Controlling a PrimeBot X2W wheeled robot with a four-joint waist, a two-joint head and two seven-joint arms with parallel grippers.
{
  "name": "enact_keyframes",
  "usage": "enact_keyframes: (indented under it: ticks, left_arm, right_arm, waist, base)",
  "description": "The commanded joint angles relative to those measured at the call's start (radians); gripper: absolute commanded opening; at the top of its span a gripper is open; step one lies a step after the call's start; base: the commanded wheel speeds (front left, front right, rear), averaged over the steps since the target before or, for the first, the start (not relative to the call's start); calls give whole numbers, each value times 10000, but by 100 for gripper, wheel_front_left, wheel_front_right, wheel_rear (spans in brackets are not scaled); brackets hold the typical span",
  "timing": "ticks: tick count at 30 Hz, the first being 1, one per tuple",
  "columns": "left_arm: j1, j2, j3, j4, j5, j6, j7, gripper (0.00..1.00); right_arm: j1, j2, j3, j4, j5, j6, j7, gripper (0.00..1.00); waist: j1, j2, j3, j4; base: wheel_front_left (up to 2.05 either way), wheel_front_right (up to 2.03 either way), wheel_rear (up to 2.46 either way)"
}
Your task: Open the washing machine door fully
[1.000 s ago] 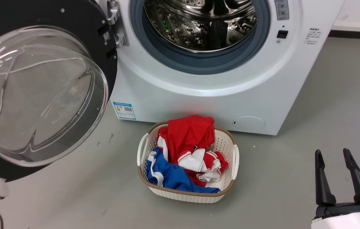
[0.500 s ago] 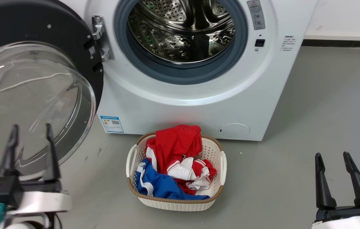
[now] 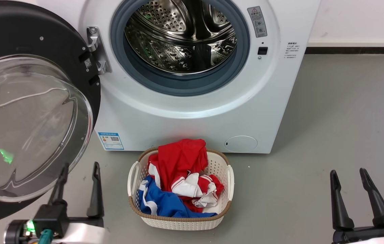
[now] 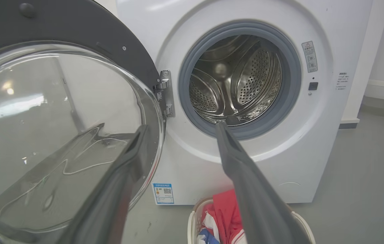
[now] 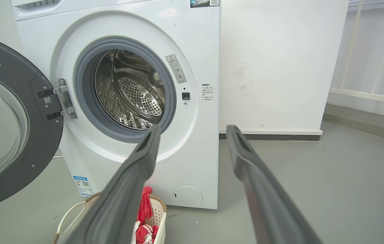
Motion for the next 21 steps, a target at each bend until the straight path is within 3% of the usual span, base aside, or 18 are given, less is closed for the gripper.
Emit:
enact_keyframes:
  ticks: [1,21]
  left_arm:
    - [112,-40,-79,113,2,46,-52,100]
    - [726,-231,-691,405,-207,252,-55,100]
  right_arm:
    - [105,14,0,-22,78,-2,-21,100]
    - [375,14,-107,212,190,-2,-21,100]
  waist:
    - [1,-1,-7,4]
    - [1,-1,-118,91]
  base:
    - [0,0,0]
    - [0,0,0]
